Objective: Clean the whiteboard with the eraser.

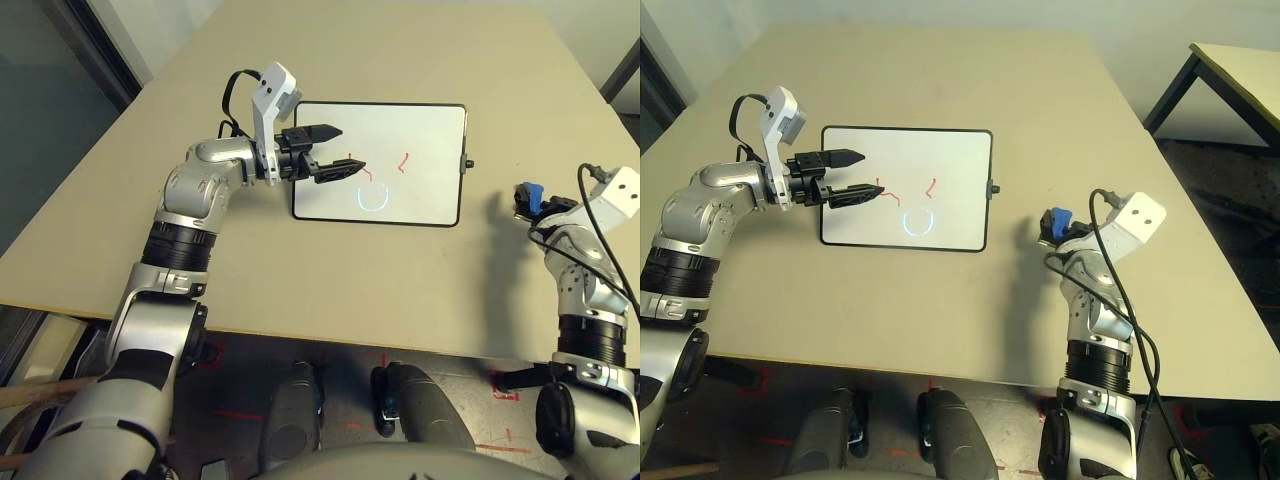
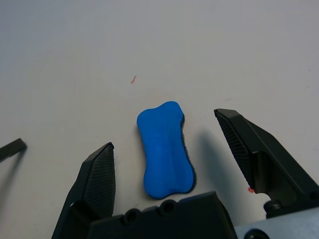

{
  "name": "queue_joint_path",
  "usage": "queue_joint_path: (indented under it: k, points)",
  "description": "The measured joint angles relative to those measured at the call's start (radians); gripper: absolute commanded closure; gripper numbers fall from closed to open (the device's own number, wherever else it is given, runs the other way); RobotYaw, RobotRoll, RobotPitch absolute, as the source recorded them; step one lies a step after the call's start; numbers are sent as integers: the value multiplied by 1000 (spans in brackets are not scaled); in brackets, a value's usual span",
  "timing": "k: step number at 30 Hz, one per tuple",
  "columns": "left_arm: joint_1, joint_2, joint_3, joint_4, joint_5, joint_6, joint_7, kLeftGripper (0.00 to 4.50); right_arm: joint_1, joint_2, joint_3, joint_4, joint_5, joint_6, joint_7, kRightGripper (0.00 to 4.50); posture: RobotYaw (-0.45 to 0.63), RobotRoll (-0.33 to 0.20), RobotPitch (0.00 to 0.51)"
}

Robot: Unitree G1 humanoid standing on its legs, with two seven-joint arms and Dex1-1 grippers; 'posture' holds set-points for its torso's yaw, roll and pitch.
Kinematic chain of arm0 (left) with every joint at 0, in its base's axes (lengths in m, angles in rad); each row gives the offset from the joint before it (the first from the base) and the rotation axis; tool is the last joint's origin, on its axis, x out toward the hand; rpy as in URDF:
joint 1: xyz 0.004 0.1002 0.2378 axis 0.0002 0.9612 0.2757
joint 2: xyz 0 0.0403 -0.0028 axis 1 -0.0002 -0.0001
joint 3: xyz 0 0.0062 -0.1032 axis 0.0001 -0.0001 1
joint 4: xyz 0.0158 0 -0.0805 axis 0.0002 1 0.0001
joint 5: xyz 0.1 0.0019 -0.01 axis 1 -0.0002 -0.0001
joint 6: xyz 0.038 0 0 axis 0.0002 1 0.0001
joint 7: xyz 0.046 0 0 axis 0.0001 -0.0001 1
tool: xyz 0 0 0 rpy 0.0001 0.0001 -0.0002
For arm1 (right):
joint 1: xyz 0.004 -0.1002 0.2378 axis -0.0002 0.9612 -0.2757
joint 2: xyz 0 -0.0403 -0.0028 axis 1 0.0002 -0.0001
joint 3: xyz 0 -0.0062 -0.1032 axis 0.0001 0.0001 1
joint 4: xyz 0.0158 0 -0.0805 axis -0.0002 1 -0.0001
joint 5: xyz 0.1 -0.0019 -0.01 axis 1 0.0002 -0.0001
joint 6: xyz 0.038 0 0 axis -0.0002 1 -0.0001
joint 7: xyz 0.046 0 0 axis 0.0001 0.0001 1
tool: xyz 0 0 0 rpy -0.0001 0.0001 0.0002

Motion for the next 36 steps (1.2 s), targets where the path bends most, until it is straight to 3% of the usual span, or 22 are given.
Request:
queue_joint_path:
  k: [7, 8, 10, 18, 20, 30, 36]
  points:
    - [7, 2, 3, -13, -4, 13, 7, 0, 12, 1, 4, 30, -13, -4, 2, 42, -63, 0, 127]
    - [8, 2, 3, -17, -5, 13, 7, 0, 13, 3, 4, 33, -13, -4, 2, 207, -63, 0, 128]
    - [11, 3, 4, -24, -6, 17, 8, 0, 15, 9, 5, 35, -14, -4, 2, 637, -63, 0, 129]
    - [12, 2, 8, -29, -9, 28, 8, 0, 16, 9, 13, 35, -24, -4, 7, 3315, -64, 0, 131]
    - [12, 2, 9, -29, -11, 30, 8, 0, 16, 8, 14, 33, -27, -4, 7, 3696, -64, 0, 131]
    - [12, 1, 9, -29, -15, 30, 12, 0, 17, -42, 17, -16, -39, 33, 41, 3805, -76, 0, 122]
    - [11, 4, 9, -30, -16, 34, 7, 0, -9, -202, 86, -142, 1, 152, 232, 3810, -94, 0, 121]
